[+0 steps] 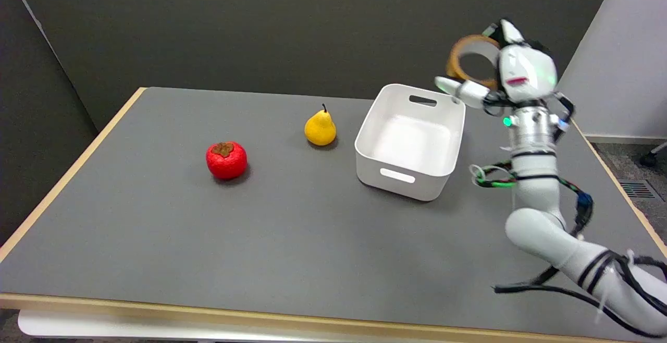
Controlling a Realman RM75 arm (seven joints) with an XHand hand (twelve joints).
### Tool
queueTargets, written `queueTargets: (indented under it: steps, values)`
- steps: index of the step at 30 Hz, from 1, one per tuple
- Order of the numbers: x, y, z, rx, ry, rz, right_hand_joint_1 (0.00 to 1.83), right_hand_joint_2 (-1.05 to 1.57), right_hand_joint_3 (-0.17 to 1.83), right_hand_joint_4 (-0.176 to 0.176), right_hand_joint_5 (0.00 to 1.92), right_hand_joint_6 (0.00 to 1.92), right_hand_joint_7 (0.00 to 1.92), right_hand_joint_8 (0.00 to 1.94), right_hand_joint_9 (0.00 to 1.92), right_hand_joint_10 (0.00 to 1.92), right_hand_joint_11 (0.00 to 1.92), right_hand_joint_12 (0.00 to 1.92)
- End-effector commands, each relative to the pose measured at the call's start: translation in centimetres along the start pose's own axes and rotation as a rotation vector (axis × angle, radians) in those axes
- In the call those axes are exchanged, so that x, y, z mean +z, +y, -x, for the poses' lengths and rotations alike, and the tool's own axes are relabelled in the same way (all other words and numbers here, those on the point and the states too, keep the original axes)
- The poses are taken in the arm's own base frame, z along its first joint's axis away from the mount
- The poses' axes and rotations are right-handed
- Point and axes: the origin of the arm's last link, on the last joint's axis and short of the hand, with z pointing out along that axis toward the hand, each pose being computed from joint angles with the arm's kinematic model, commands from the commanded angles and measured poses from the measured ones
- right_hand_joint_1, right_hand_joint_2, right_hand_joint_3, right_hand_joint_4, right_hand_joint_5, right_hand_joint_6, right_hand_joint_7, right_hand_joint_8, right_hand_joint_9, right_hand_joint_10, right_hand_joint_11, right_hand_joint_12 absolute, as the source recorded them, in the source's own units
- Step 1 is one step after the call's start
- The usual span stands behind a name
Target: Place yellow tape into white box.
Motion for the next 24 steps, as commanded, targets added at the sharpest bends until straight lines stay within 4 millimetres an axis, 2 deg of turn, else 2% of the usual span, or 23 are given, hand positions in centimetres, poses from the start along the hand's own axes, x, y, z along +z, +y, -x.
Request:
queueTargets:
  steps: [1,2,4,7,11,14,15,16,17,18,19,21,24]
  values:
    - [2.9,-10.9,9.0,0.039,-0.351,-0.279,1.32,1.26,0.05,-0.176,0.45,1.57,0.73,1.48,0.73,1.6,0.95,1.92]
    - [2.3,-10.3,10.8,0.021,-0.407,-0.249,1.33,1.26,0.05,-0.176,0.45,1.56,0.73,1.48,0.73,1.59,0.95,1.92]
    - [1.4,-9.0,12.8,-0.001,-0.476,-0.208,1.33,1.25,0.06,-0.176,0.46,1.56,0.74,1.47,0.74,1.58,0.95,1.92]
    - [-0.4,-6.6,14.5,-0.005,-0.543,-0.13,1.33,1.25,0.06,-0.176,0.46,1.55,0.74,1.46,0.74,1.58,0.95,1.92]
    - [-2.4,-3.4,14.2,0.03,-0.519,0.0,1.33,1.24,0.08,-0.176,0.48,1.54,0.75,1.45,0.75,1.57,0.94,1.92]
    - [-3.0,-2.0,13.5,0.072,-0.492,0.065,1.33,1.23,0.08,-0.176,0.48,1.53,0.75,1.44,0.75,1.56,0.93,1.92]
    - [-3.4,-1.4,13.1,0.105,-0.487,0.099,1.33,1.2,0.13,-0.152,0.46,1.46,0.74,1.45,0.73,1.5,0.9,1.92]
    - [-3.7,-0.8,12.7,0.13,-0.479,0.129,1.31,1.14,0.24,-0.096,0.41,1.29,0.72,1.47,0.68,1.37,0.81,1.91]
    - [-3.8,-0.6,12.4,0.141,-0.474,0.136,1.2,1.03,0.45,-0.047,0.35,1.04,0.62,1.29,0.56,1.19,0.64,1.81]
    - [-3.8,-0.5,11.9,0.155,-0.461,0.141,0.88,0.8,0.86,-0.009,0.25,0.61,0.38,0.69,0.3,0.9,0.29,1.51]
    - [-3.8,-0.5,11.4,0.162,-0.447,0.138,0.71,0.68,1.02,0.009,0.18,0.42,0.23,0.39,0.15,0.73,0.12,1.35]
    - [-3.7,-0.5,10.5,0.188,-0.425,0.133,0.62,0.64,0.99,0.016,0.1,0.37,0.07,0.23,0.01,0.54,0.03,1.22]
    - [-3.1,-1.1,8.9,0.28,-0.377,0.113,0.53,0.59,0.92,0.015,0.04,0.26,0.0,0.04,0.0,0.21,0.0,1.06]
